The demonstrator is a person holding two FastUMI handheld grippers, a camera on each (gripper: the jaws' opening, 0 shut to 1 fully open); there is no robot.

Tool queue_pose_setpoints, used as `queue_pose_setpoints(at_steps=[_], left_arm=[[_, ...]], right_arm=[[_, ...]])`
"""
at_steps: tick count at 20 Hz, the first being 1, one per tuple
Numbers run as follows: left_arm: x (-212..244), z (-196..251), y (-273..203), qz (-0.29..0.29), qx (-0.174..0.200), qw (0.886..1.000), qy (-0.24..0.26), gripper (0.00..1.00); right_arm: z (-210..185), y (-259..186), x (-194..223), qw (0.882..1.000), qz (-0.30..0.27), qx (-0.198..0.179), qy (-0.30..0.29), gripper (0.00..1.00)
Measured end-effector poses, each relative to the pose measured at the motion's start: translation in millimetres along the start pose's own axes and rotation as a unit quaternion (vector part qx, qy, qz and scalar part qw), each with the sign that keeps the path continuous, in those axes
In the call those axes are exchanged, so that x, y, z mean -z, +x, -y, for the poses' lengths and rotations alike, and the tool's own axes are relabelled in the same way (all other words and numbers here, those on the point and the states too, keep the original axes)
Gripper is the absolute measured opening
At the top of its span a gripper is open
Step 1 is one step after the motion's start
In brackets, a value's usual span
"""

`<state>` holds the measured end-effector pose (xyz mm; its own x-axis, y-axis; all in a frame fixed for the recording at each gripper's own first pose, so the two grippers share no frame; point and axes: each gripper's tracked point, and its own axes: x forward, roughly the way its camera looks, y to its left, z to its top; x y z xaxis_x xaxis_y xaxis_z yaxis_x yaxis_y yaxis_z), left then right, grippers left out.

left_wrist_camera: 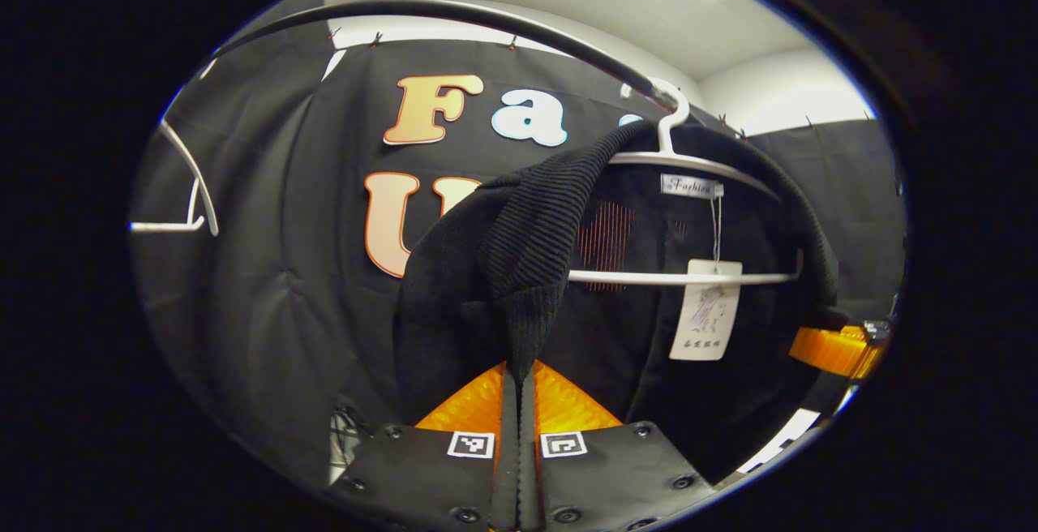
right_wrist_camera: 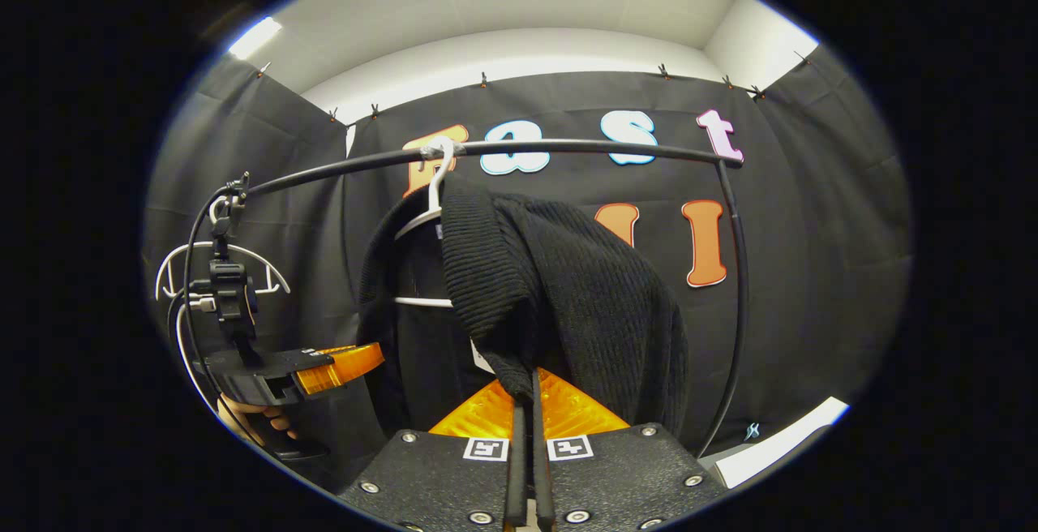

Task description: Grasp the clothes on the hanger with both hands and then place them into the laundry hamper below.

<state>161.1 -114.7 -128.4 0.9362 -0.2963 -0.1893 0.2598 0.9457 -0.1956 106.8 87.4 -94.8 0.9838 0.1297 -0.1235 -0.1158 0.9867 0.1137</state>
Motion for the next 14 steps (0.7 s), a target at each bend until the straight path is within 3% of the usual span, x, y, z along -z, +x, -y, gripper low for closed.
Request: queue_pose_setpoints(at_steps=[2, 3, 4, 5, 6, 7, 8, 14], left_arm=[[-3.5, -2.1, -7.2, 0.003, 0.007, 1.000, 0.010, 0.05], [-6.5, -1.4, -12.5, 0.005, 0.006, 1.000, 0.024, 0.10], [-11.4, -1.0, -18.0, 0.009, 0.004, 0.999, 0.037, 0.07], [-16.0, -0.2, -22.5, 0.013, 0.003, 0.999, 0.047, 0.07], [-22.5, -1.3, -26.5, 0.020, 0.001, 0.998, 0.053, 0.07], [-26.7, -4.3, -30.5, 0.025, -0.004, 0.998, 0.058, 0.10], [-33.1, -11.3, -33.7, 0.030, -0.011, 0.998, 0.062, 0.07], [-80.7, -55.8, -55.9, 0.060, -0.061, 0.993, 0.075, 0.07]], right_arm=[[-6.2, -11.4, -11.8, 1.000, 0.005, -0.002, -0.012, 0.03], [-7.5, -15.8, -17.4, 1.000, 0.009, -0.002, -0.017, 0.10], [-8.6, -19.8, -22.9, 1.000, 0.011, -0.001, -0.020, 0.02], [-10.1, -22.8, -28.1, 1.000, 0.013, -0.003, -0.022, 0.03], [-12.4, -24.7, -33.2, 1.000, 0.015, -0.003, -0.025, 0.10], [-12.9, -26.8, -37.3, 0.999, 0.017, -0.003, -0.028, 0.10], [-11.6, -28.9, -40.9, 0.999, 0.019, -0.001, -0.030, 0.01], [25.4, -40.9, -81.2, 0.998, 0.040, 0.033, -0.028, 0.00]])
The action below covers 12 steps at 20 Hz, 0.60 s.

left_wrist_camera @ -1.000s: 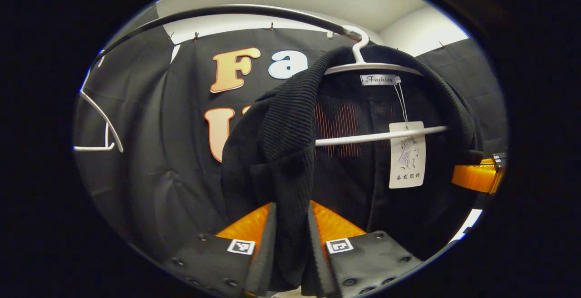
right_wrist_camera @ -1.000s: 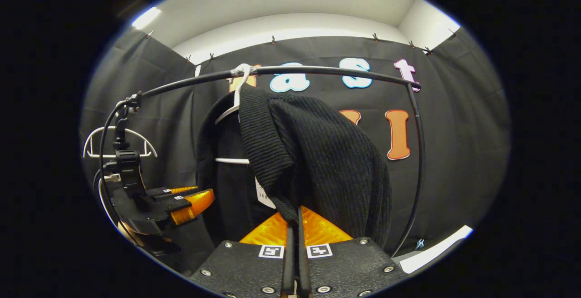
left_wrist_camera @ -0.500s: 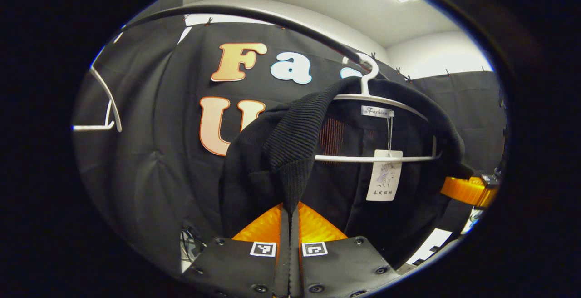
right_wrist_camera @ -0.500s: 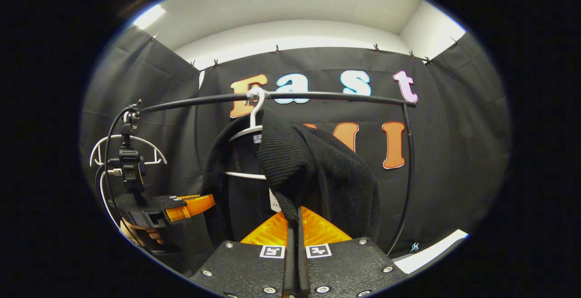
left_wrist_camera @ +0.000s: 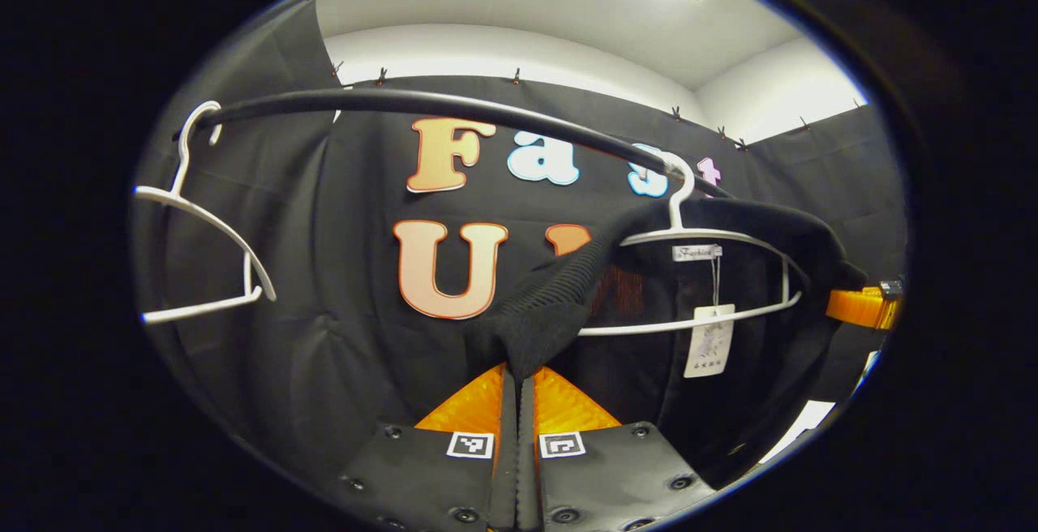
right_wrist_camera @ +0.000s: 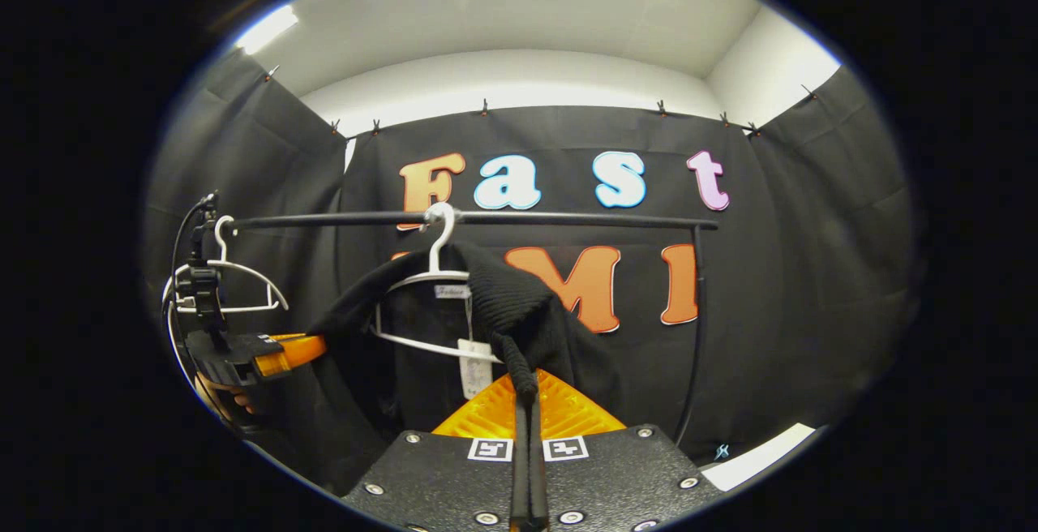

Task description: Grasp the clothes on the hanger with both hands and then place them into the laundry hamper below.

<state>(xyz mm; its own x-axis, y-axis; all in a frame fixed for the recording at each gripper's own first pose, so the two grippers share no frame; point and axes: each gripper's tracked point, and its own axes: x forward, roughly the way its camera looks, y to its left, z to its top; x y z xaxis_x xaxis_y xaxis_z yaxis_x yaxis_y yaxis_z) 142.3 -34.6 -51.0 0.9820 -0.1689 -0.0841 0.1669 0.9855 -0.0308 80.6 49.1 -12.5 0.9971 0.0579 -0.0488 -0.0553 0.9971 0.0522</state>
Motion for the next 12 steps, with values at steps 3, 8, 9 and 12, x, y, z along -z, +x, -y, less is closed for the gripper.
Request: queue_pose_setpoints(at_steps=[3, 8, 9, 12], left_arm=[[-26.7, -19.1, 2.7, 0.021, -0.029, 0.999, 0.015, 0.07], [-57.6, -32.3, 13.5, 0.051, -0.063, 0.996, 0.042, 0.07], [-64.2, -34.6, 12.9, 0.057, -0.068, 0.995, 0.049, 0.07], [-80.0, -43.5, 15.3, 0.070, -0.084, 0.992, 0.068, 0.07]], right_arm=[[29.5, 1.8, -22.5, 1.000, 0.013, 0.022, 0.003, 0.00], [68.8, 12.6, -41.5, 0.999, 0.023, 0.046, 0.009, 0.00], [73.3, 15.6, -42.7, 0.999, 0.021, 0.048, 0.007, 0.00], [88.0, 26.3, -51.2, 0.998, 0.024, 0.056, -0.004, 0.06]])
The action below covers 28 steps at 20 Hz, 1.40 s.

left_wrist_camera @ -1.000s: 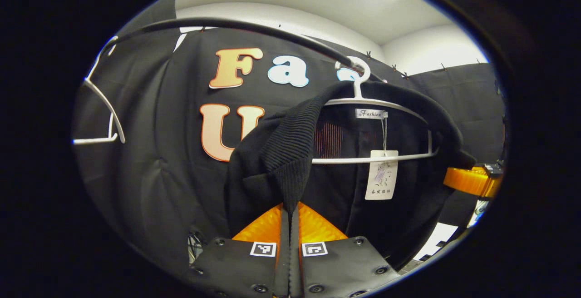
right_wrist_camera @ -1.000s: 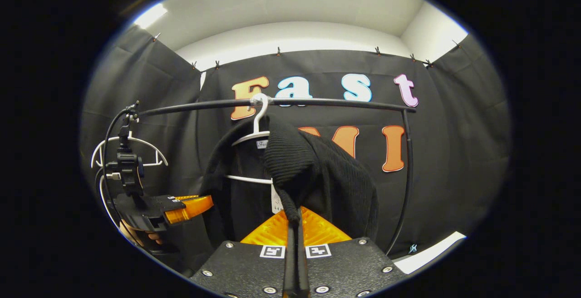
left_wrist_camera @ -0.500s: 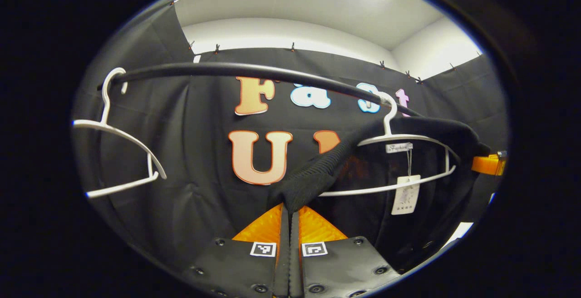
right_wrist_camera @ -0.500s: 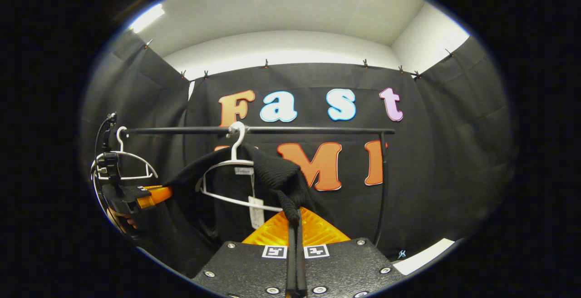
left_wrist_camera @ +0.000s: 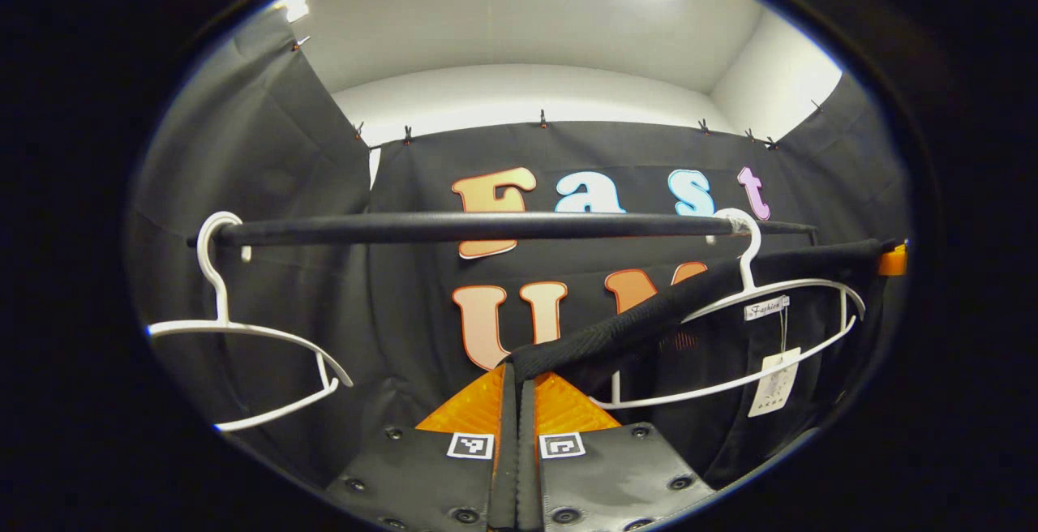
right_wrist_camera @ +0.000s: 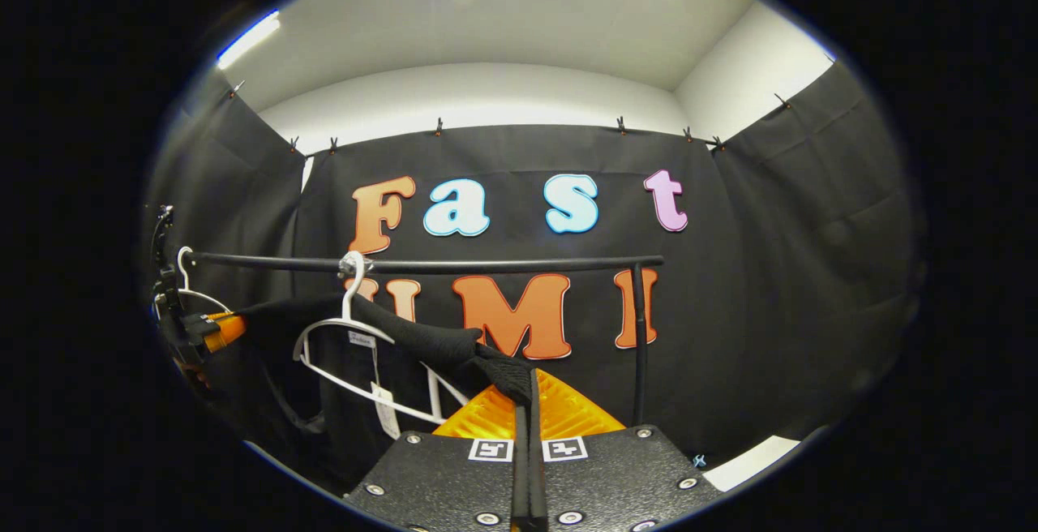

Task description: Grasp the clothes on the hanger with both hands and then place them into the laundry hamper below.

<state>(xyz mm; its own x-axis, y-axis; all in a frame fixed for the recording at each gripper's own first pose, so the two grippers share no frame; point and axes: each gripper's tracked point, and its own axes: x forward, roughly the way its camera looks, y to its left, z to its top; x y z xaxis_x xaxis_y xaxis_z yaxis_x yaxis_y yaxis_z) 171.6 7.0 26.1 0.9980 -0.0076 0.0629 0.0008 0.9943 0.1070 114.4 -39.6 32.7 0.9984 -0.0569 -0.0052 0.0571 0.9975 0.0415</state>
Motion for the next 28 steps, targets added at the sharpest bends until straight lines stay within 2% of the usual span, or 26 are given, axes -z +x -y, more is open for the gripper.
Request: queue_pose_setpoints(at_steps=[1, 4, 5, 8, 11, 21, 22, 25, 28], left_arm=[[-0.9, -1.9, 3.6, 0.001, -0.003, 1.000, 0.004, 0.07], [1.6, -4.2, 20.8, -0.003, -0.011, 1.000, 0.002, 0.10], [2.9, -0.8, 27.3, -0.002, -0.008, 1.000, -0.004, 0.07], [17.6, -0.5, 39.8, -0.007, -0.003, 1.000, -0.017, 0.07], [31.9, -7.3, 43.0, -0.014, -0.010, 1.000, -0.003, 0.07], [79.4, 1.6, 48.2, -0.039, -0.001, 0.999, -0.009, 0.10], [84.3, 1.6, 47.5, -0.043, -0.001, 0.999, -0.010, 0.07], [116.5, -14.5, 38.6, -0.077, -0.017, 0.997, -0.019, 0.07], [144.0, -21.4, 24.8, -0.110, -0.008, 0.993, -0.049, 0.07]], right_arm=[[4.4, 5.3, -2.0, 1.000, 0.002, 0.003, -0.002, 0.00], [11.4, 20.9, 4.2, 1.000, -0.006, 0.001, 0.010, 0.00], [15.1, 26.8, 10.1, 1.000, -0.011, 0.002, 0.015, 0.00], [22.9, 40.1, 36.2, 0.999, -0.029, -0.006, 0.031, 0.00], [18.5, 44.5, 67.2, 0.996, -0.047, -0.026, 0.065, 0.00], [21.6, 58.8, 146.6, 0.987, -0.086, -0.048, 0.130, 0.00], [19.7, 57.8, 156.8, 0.985, -0.093, -0.051, 0.138, 0.00], [15.0, 55.0, 190.2, 0.980, -0.118, -0.053, 0.154, 0.00], [10.9, 48.5, 218.4, 0.977, -0.139, -0.055, 0.152, 0.00]])
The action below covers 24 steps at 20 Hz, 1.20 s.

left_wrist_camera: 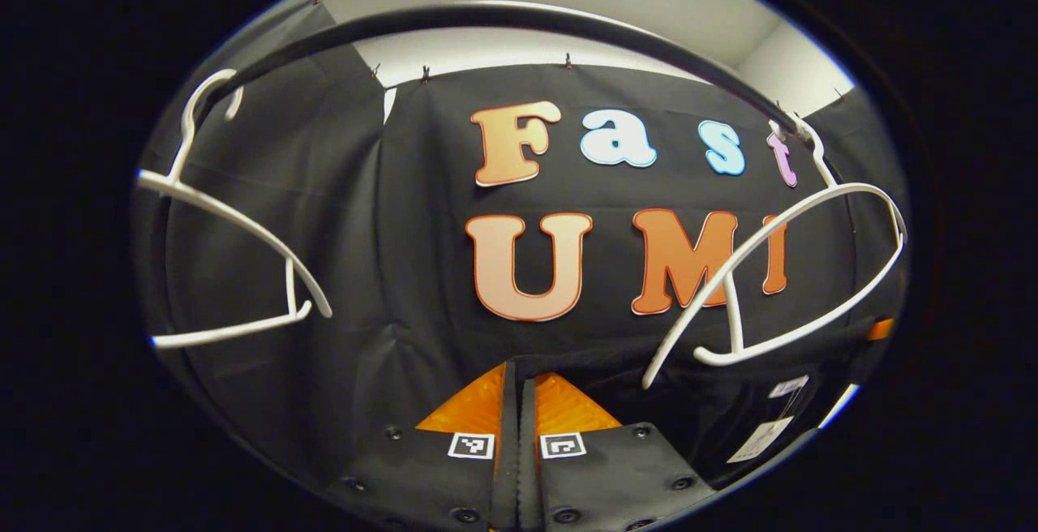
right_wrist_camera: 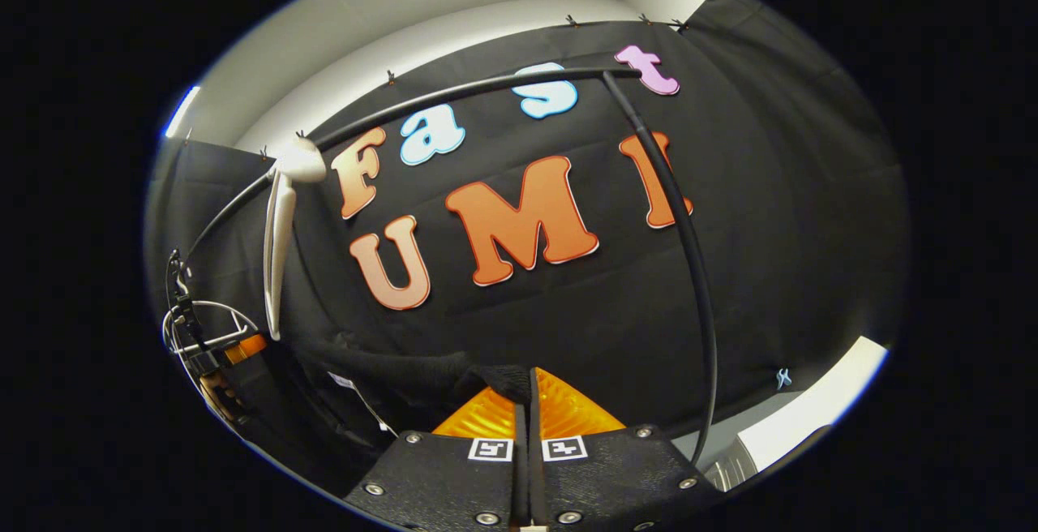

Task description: Grasp the clothes on the hanger with both hands and then place them into the laundry hamper below.

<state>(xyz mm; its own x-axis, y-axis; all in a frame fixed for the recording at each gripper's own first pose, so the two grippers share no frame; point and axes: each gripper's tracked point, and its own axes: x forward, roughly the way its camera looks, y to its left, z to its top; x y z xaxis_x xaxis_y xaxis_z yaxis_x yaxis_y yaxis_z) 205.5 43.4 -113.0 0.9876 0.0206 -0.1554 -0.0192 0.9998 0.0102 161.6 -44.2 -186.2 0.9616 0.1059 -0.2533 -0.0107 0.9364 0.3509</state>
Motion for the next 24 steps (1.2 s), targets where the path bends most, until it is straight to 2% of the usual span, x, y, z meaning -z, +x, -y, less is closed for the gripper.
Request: queue_pose_setpoints(at_steps=[2, 3, 4, 7, 13, 20, 24], left_arm=[[13.6, 0.0, -9.7, -0.008, 0.004, 1.000, 0.004, 0.07], [21.5, 1.9, -15.1, -0.012, 0.006, 1.000, 0.008, 0.07], [28.8, 6.4, -20.1, -0.018, 0.012, 1.000, 0.006, 0.07], [49.4, 25.2, -28.5, -0.031, 0.035, 0.999, 0.007, 0.07], [100.9, 55.8, -44.1, -0.066, 0.053, 0.996, 0.028, 0.06], [194.8, 106.7, -50.6, -0.128, 0.090, 0.987, 0.046, 0.07], [246.1, 118.8, -61.7, -0.159, 0.100, 0.981, 0.050, 0.07]], right_arm=[[4.7, 1.2, 16.3, 1.000, -0.008, 0.008, -0.008, 0.00], [8.5, 2.2, 24.6, 1.000, -0.011, 0.013, -0.012, 0.07], [11.1, 1.0, 31.9, 1.000, -0.014, 0.020, -0.017, 0.00], [20.0, -2.9, 58.9, 0.998, -0.028, 0.039, -0.035, 0.00], [11.8, -3.3, 120.5, 0.997, -0.069, 0.034, -0.031, 0.00], [-2.2, -3.1, 204.3, 0.992, -0.123, 0.016, -0.025, 0.00], [-1.0, 0.2, 256.2, 0.987, -0.160, 0.017, -0.023, 0.00]])
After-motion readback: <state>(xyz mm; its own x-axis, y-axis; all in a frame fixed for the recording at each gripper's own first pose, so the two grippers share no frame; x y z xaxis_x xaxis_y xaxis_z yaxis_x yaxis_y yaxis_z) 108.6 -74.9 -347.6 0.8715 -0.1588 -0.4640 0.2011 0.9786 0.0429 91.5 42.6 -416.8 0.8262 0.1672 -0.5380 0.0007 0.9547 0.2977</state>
